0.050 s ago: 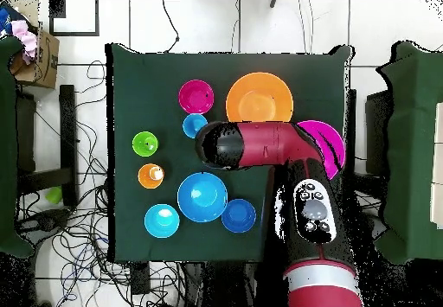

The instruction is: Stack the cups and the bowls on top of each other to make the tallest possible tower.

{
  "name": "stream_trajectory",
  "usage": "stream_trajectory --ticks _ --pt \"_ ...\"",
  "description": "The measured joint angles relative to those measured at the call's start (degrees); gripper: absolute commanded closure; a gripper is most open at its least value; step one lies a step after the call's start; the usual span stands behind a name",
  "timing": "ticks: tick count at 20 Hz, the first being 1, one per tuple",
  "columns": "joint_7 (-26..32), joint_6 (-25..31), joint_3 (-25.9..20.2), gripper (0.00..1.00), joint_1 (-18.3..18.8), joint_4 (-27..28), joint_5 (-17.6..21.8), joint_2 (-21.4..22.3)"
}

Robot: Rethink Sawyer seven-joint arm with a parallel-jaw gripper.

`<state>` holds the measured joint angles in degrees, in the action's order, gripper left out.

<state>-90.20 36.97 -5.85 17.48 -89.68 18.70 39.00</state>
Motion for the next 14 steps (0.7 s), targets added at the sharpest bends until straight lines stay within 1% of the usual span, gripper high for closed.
stream_trajectory --ticks 3,11,14 --pt "0.0 0.01 -0.53 1.0 0.16 1.32 0.52 -0.36" --pt "0.0 0.01 -1.91 1.0 1.2 6.26 1.8 -3.4" --pt "0.0 0.11 -3.18 1.0 2.68 8.35 2.6 -4.81"
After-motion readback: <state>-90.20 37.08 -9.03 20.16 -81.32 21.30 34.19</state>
